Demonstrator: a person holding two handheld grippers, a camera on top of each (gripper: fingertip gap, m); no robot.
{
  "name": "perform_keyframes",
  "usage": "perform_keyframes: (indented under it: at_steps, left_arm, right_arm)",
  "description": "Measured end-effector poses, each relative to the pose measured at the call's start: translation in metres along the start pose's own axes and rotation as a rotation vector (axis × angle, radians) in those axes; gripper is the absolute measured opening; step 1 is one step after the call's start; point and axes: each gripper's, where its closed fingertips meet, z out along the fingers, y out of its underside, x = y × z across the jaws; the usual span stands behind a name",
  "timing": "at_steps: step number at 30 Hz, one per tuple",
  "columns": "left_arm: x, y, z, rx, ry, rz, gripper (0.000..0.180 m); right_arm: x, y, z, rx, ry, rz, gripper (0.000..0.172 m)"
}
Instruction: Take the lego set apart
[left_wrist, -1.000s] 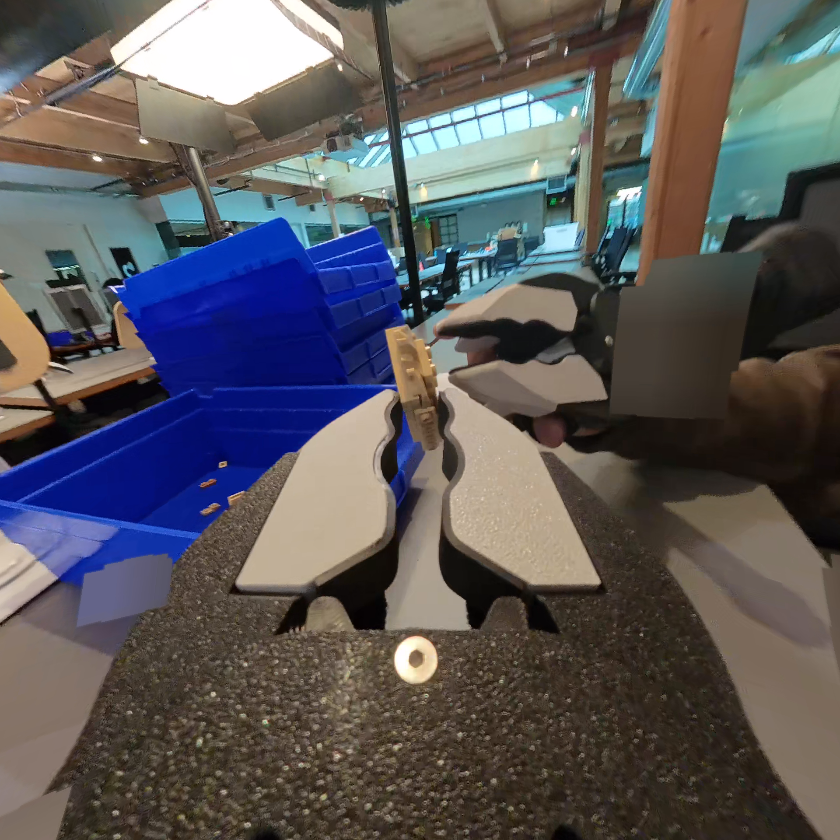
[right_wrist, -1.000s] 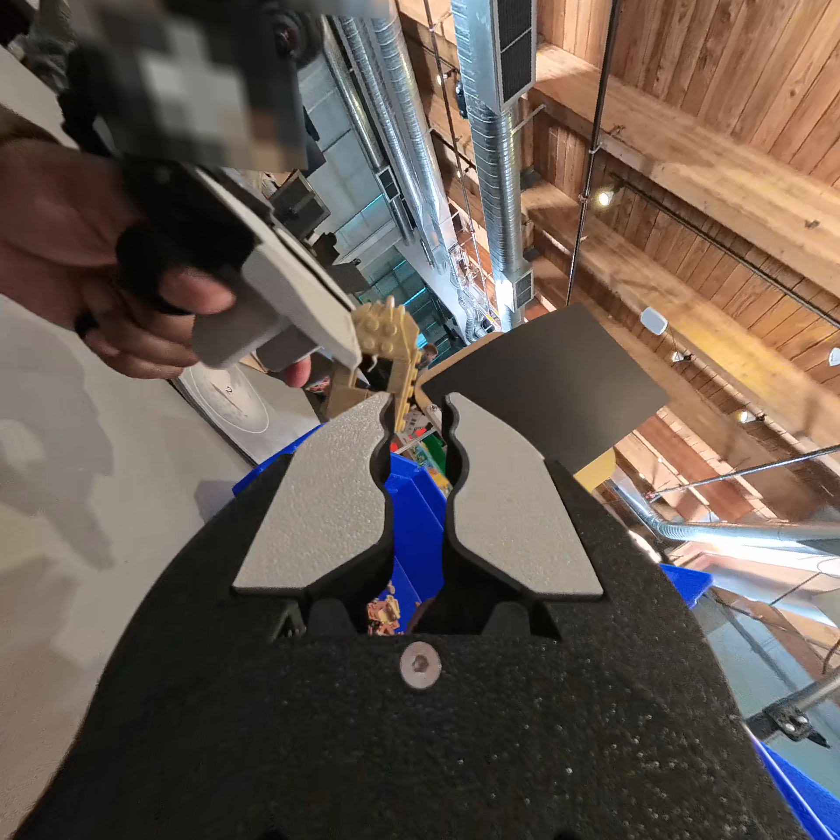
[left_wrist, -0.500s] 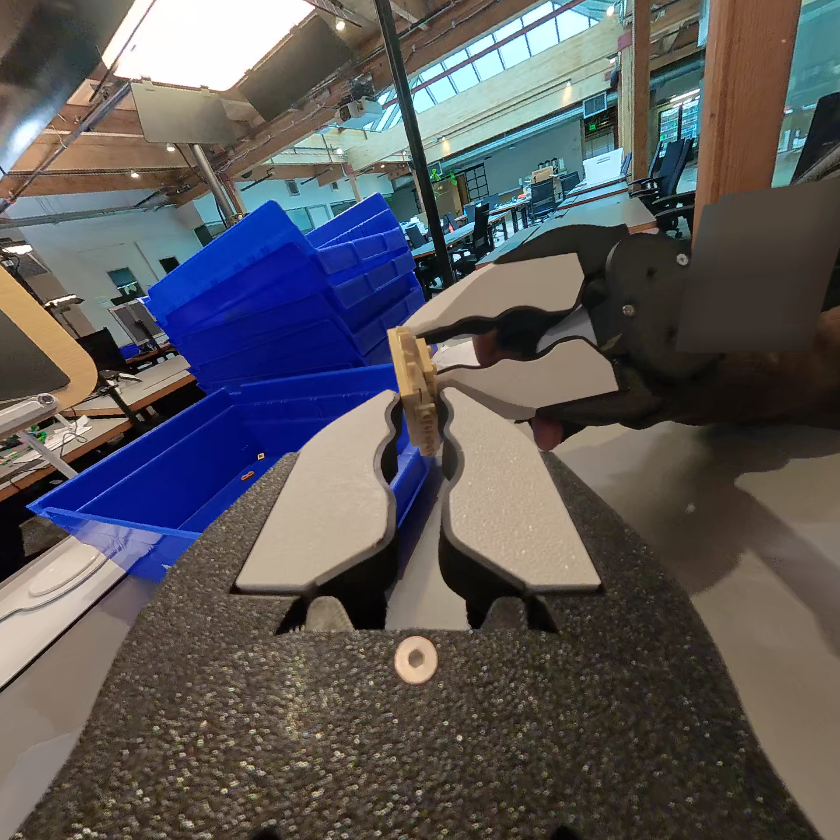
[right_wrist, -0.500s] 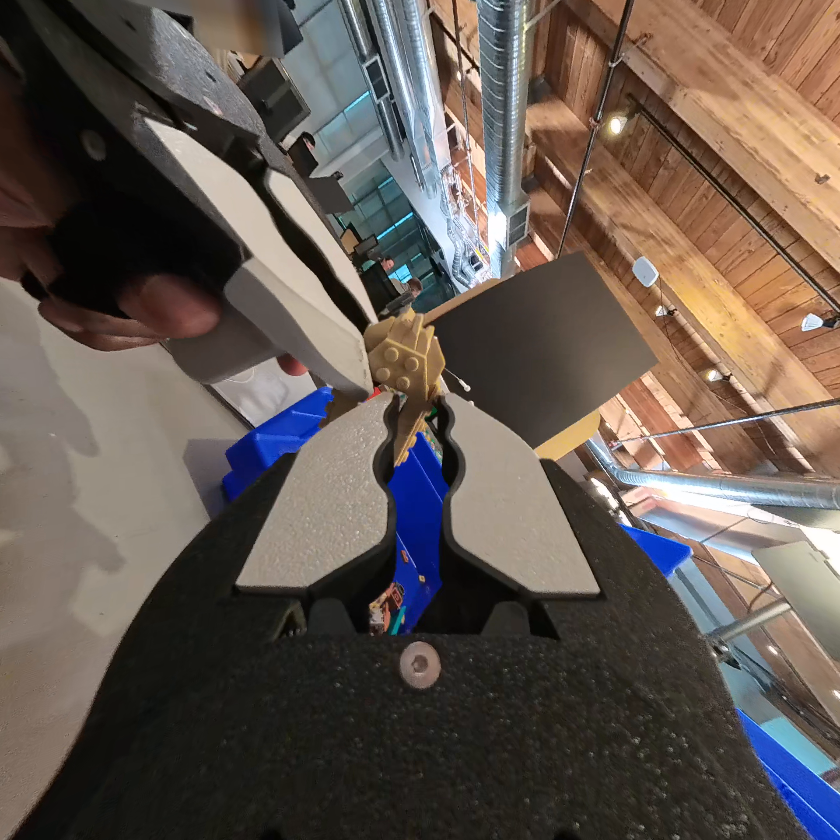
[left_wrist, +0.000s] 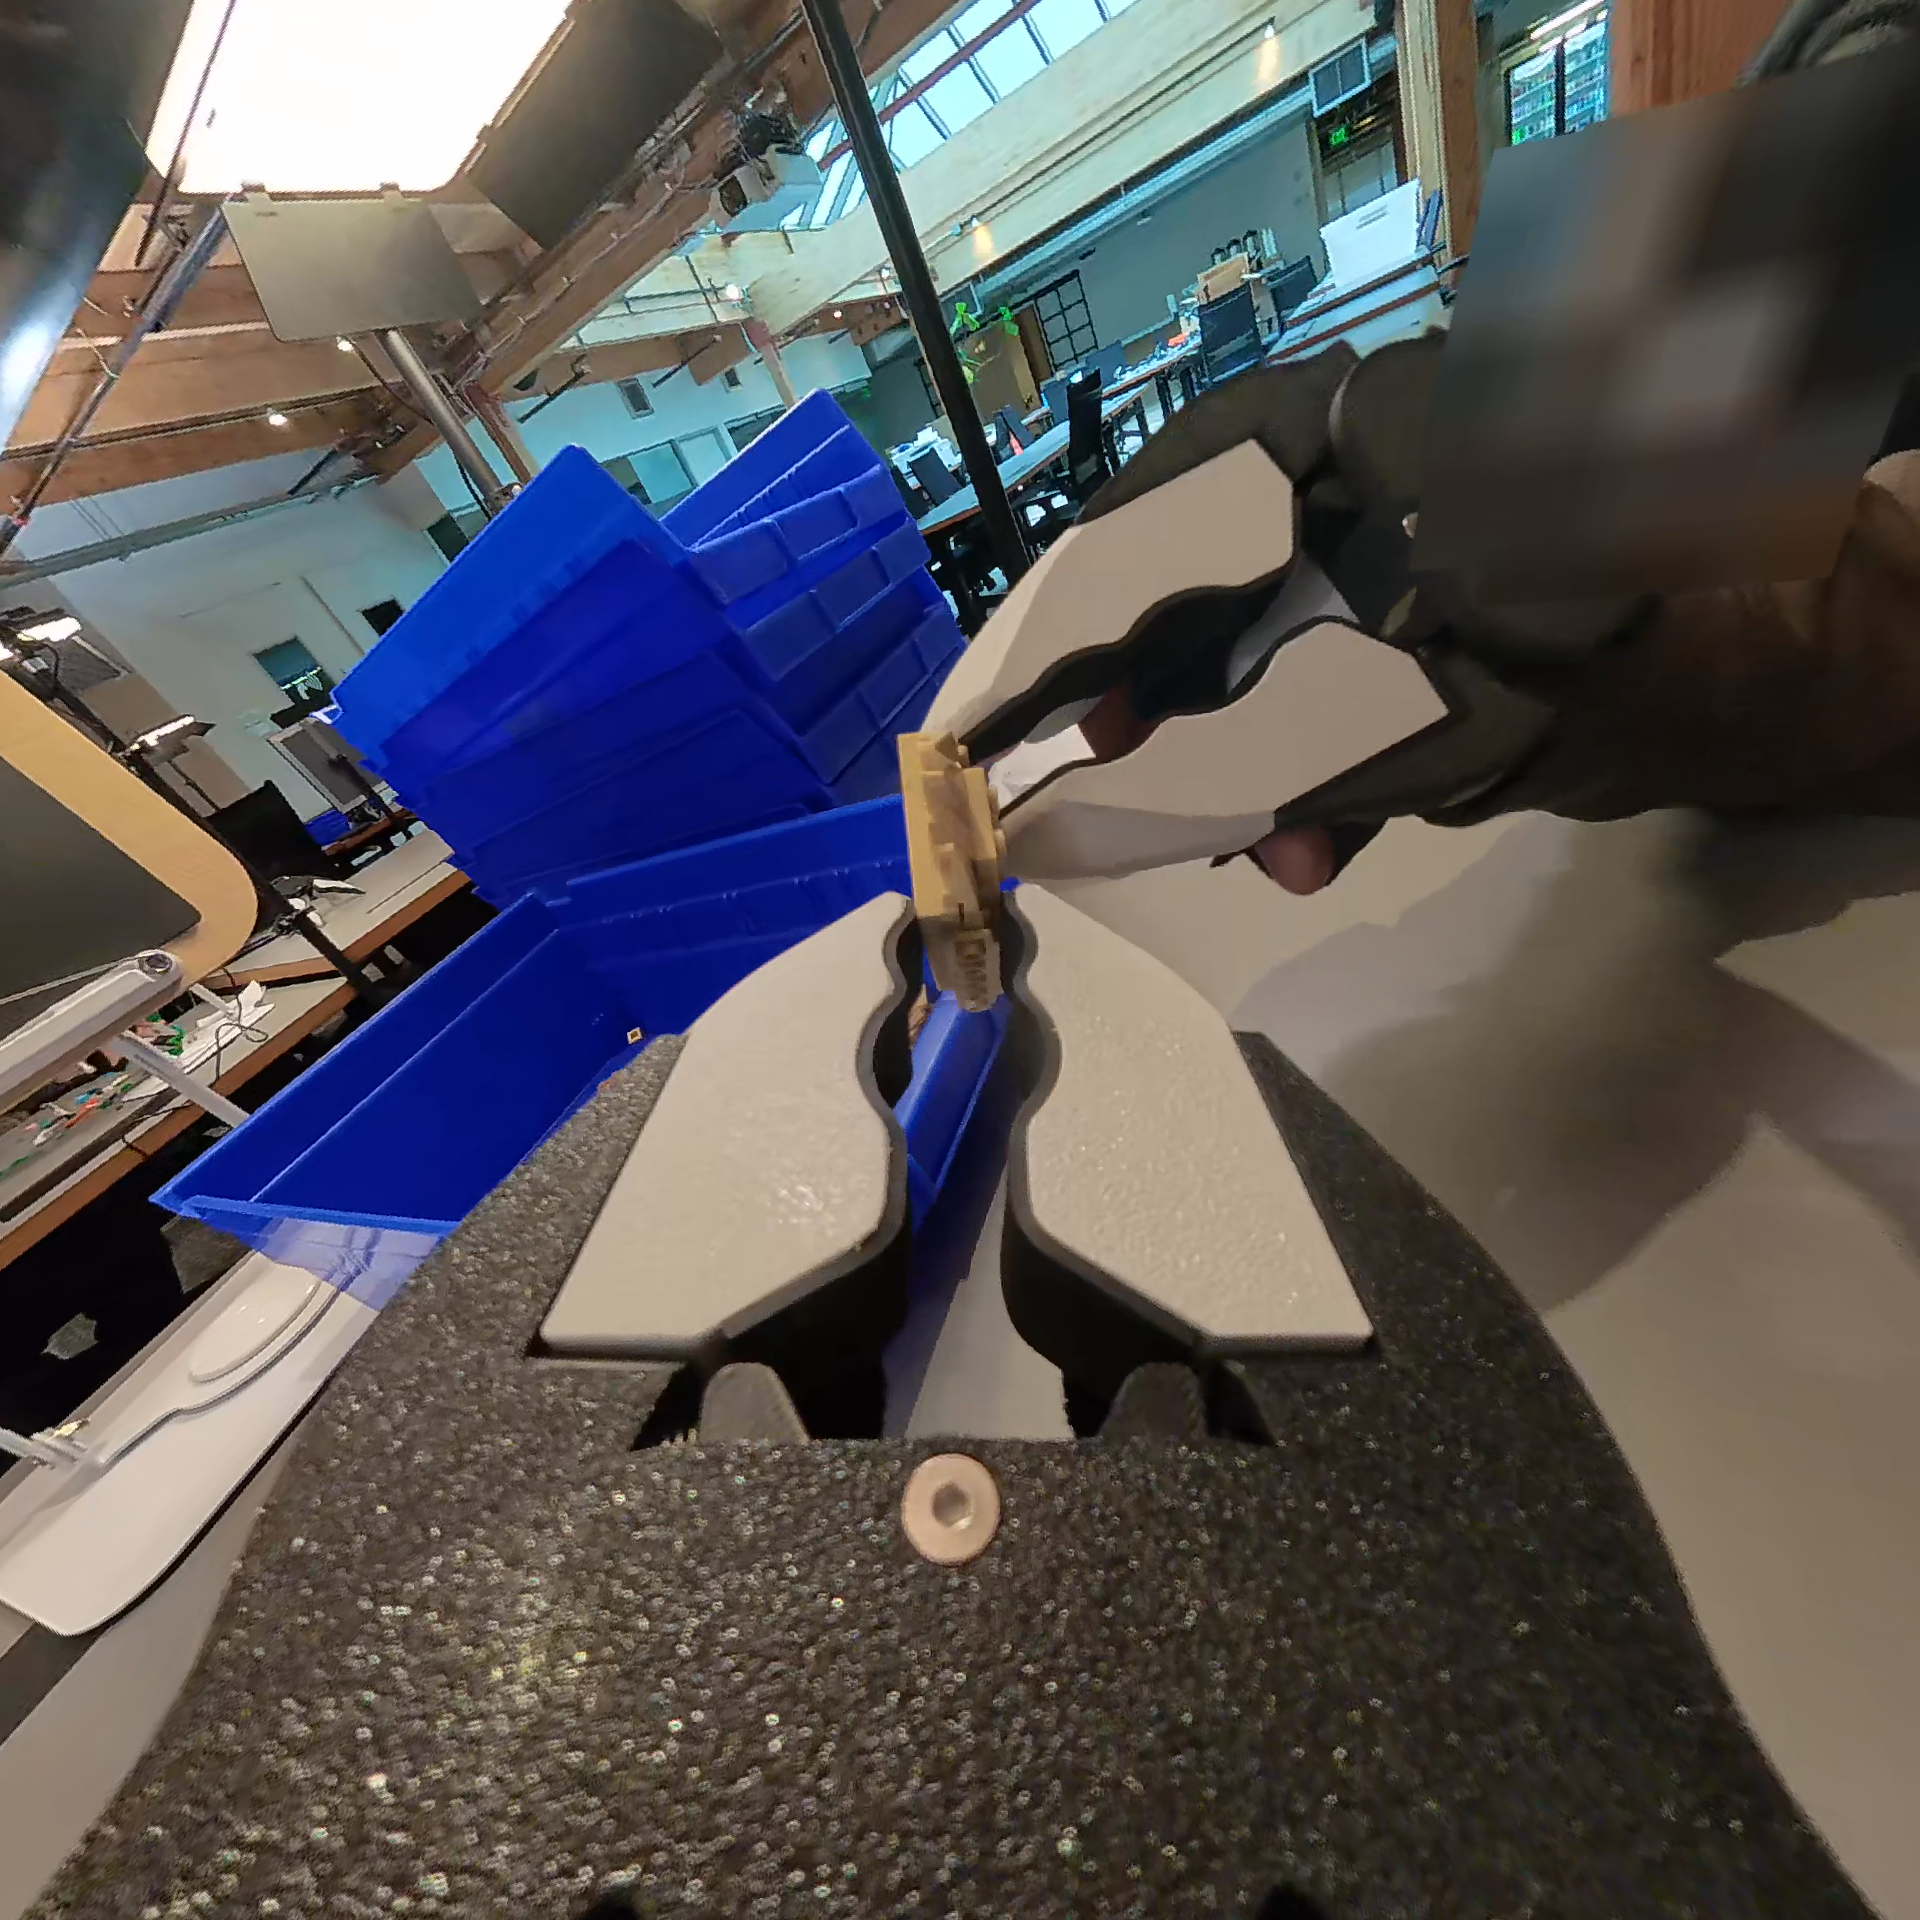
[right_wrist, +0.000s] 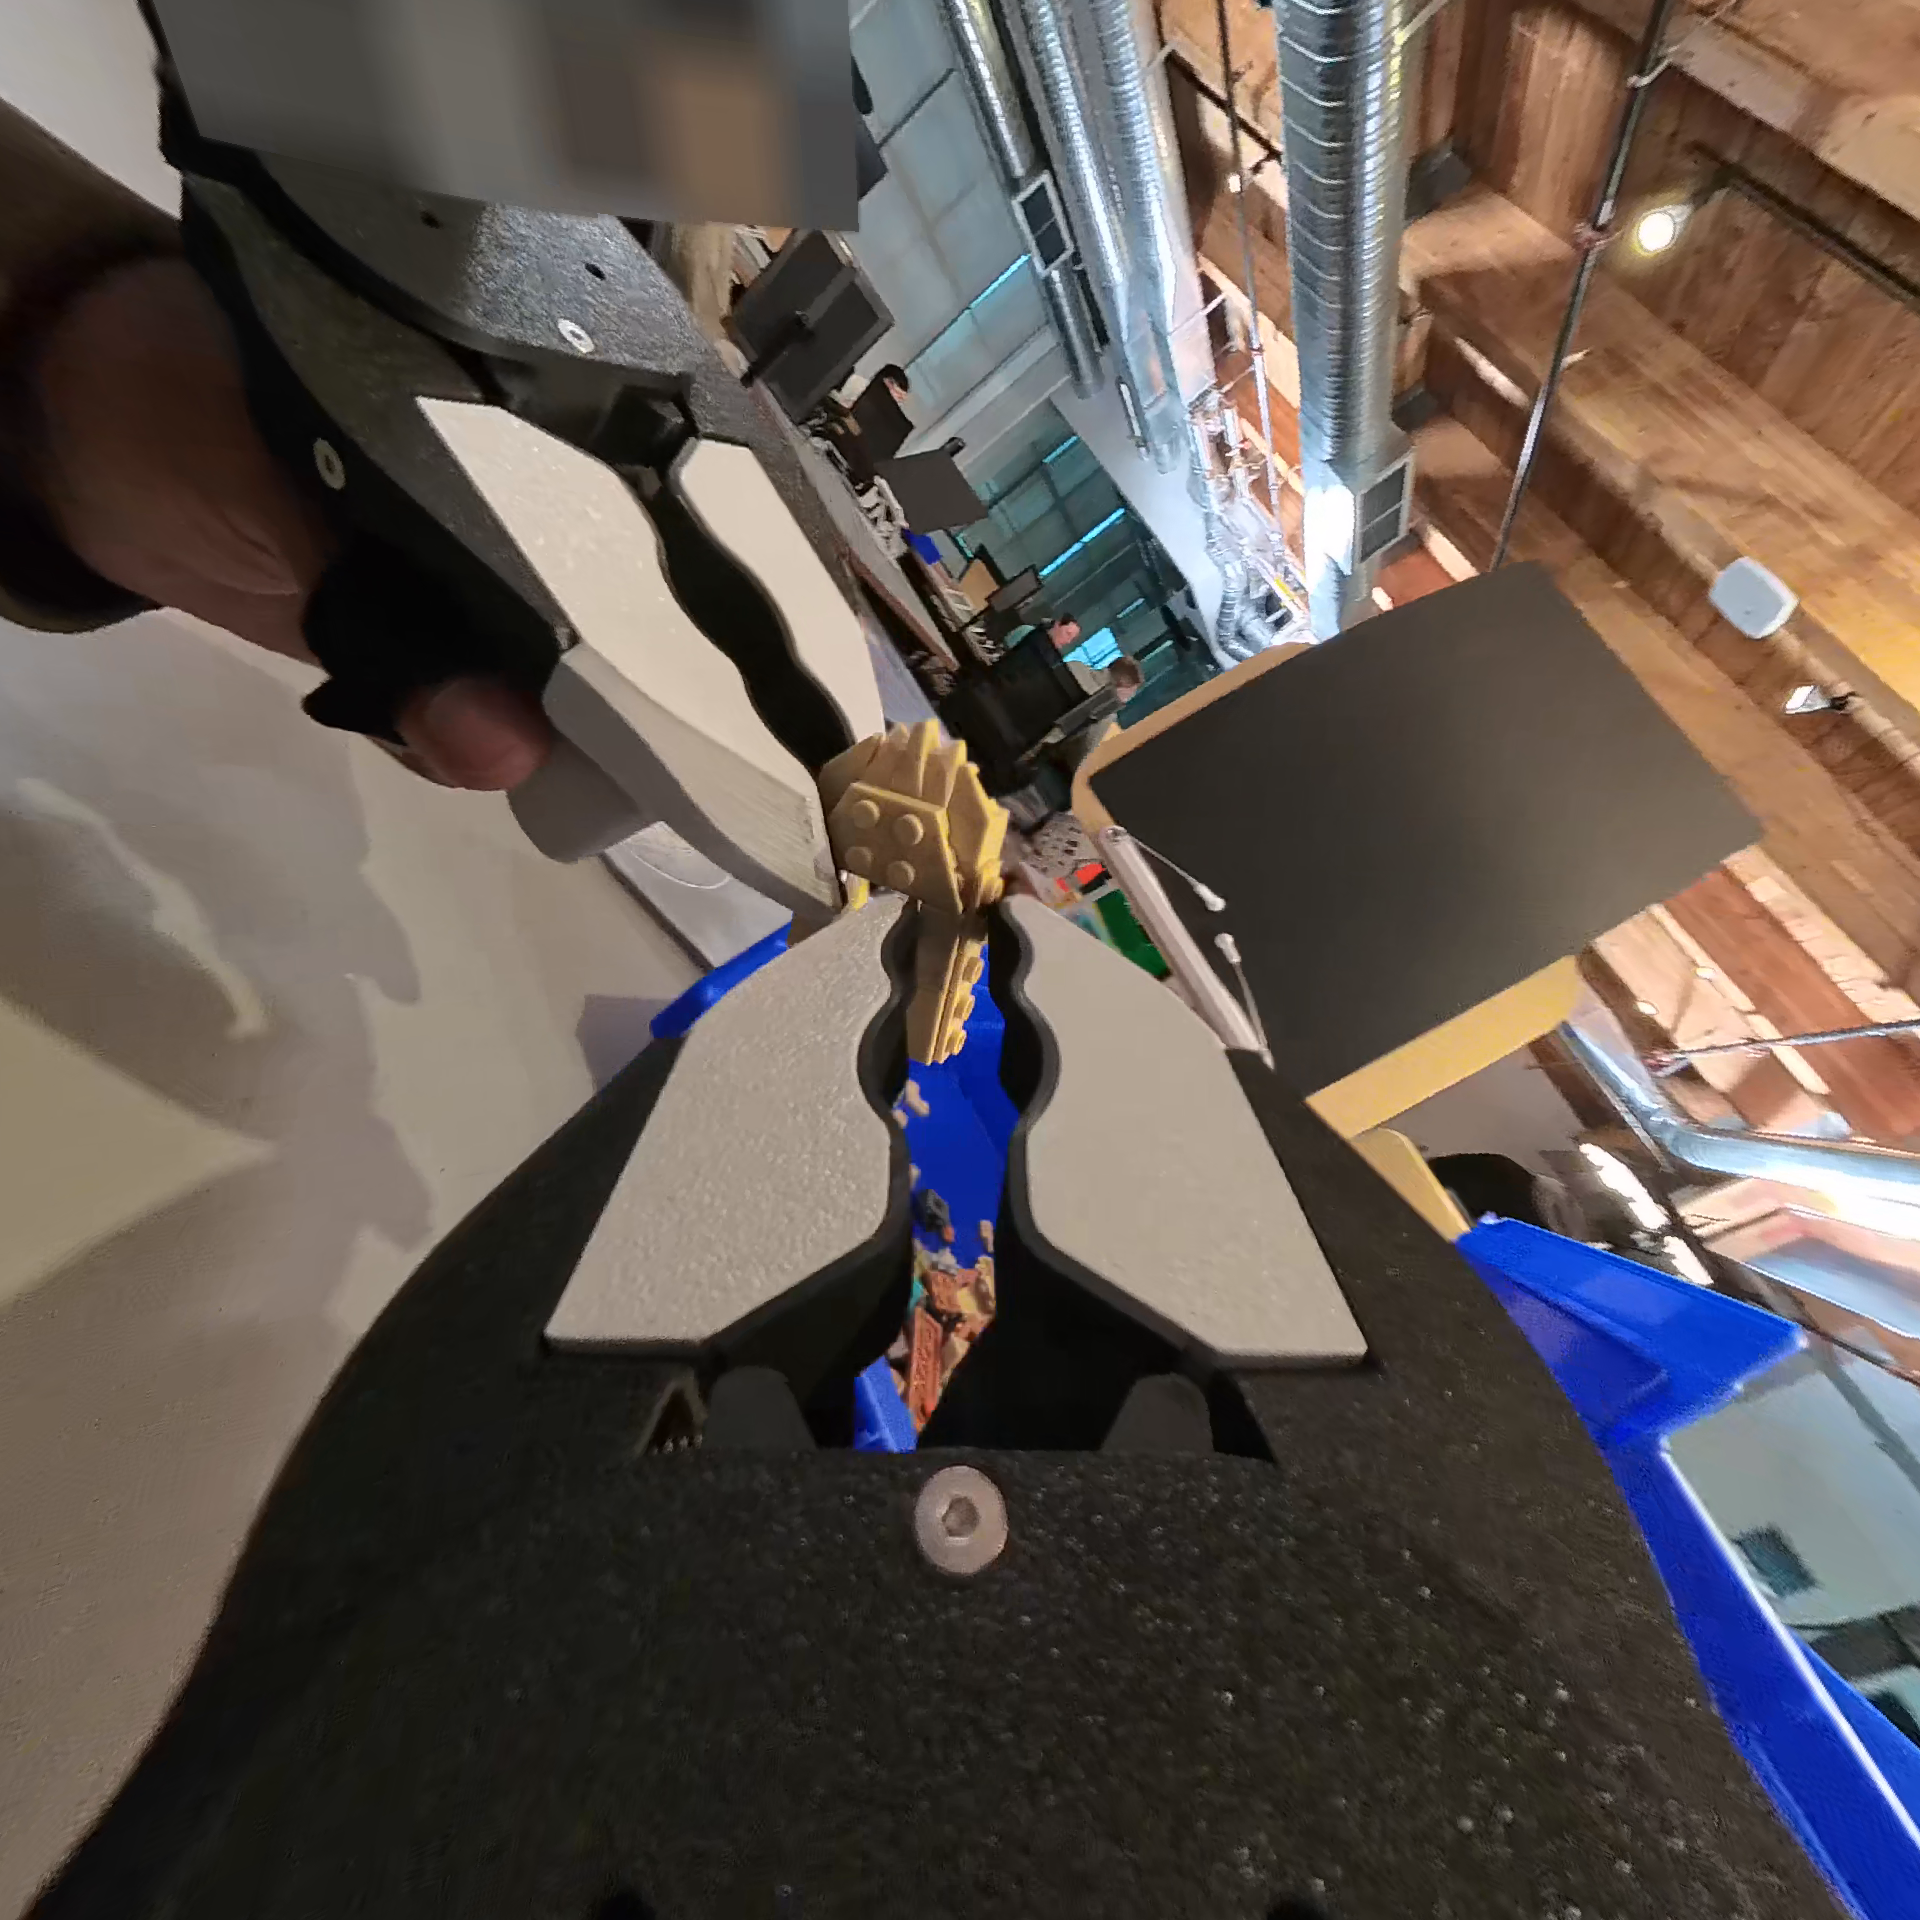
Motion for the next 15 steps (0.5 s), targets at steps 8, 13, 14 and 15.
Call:
perform_keyframes:
  at_steps: [8,13,14,15]
  left_arm:
    - [0.0047,0.0031,0.0009,-0.022,0.033,0.032,0.013]
    - [0.006,0.0063,0.001,-0.041,0.039,0.064,0.013]
    - [0.006,0.0063,0.0012,-0.04,0.041,0.055,0.013]
    - [0.0058,0.0063,0.0015,-0.039,0.041,0.049,0.013]
  right_arm:
    - [-0.0066,0.0022,-0.0072,0.039,-0.154,0.114,0.013]
    - [-0.0102,0.0047,-0.009,0.062,-0.194,0.156,0.014]
    - [-0.01,0.0049,-0.0091,0.063,-0.195,0.161,0.014]
    - [-0.0099,0.0054,-0.0089,0.06,-0.191,0.158,0.014]
